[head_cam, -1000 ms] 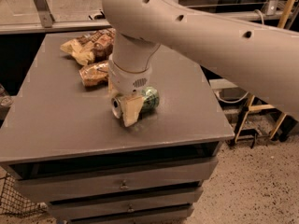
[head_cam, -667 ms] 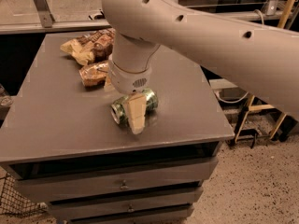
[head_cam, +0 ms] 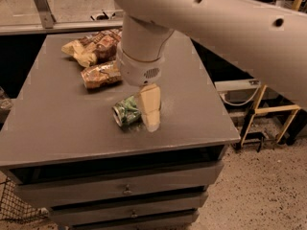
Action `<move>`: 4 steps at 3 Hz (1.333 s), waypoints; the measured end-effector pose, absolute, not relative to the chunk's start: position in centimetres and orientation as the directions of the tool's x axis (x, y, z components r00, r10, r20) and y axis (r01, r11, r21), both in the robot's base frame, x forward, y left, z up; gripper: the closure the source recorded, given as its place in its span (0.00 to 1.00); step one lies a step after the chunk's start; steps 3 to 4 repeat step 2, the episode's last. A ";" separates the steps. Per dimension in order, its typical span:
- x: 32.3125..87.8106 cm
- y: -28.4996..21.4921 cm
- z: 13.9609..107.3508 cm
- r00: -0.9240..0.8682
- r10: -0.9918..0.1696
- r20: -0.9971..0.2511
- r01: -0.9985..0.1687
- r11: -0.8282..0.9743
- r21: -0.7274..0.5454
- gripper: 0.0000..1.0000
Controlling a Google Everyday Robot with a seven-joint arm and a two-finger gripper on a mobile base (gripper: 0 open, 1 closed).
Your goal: Knock green can over
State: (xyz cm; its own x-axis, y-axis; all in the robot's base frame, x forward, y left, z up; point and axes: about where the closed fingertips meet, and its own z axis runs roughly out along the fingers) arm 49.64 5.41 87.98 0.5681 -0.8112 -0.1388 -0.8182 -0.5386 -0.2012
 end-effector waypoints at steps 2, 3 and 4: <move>46.5 -5.0 95.4 0.435 -0.891 -0.133 -0.879 -0.388 -0.276 0.00; 46.5 -5.0 95.4 0.435 -0.891 -0.133 -0.879 -0.388 -0.276 0.00; 46.5 -5.0 95.4 0.435 -0.891 -0.133 -0.879 -0.388 -0.276 0.00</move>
Offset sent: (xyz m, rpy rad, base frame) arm -0.0565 -0.2006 0.1172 0.1033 -0.1162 -0.3491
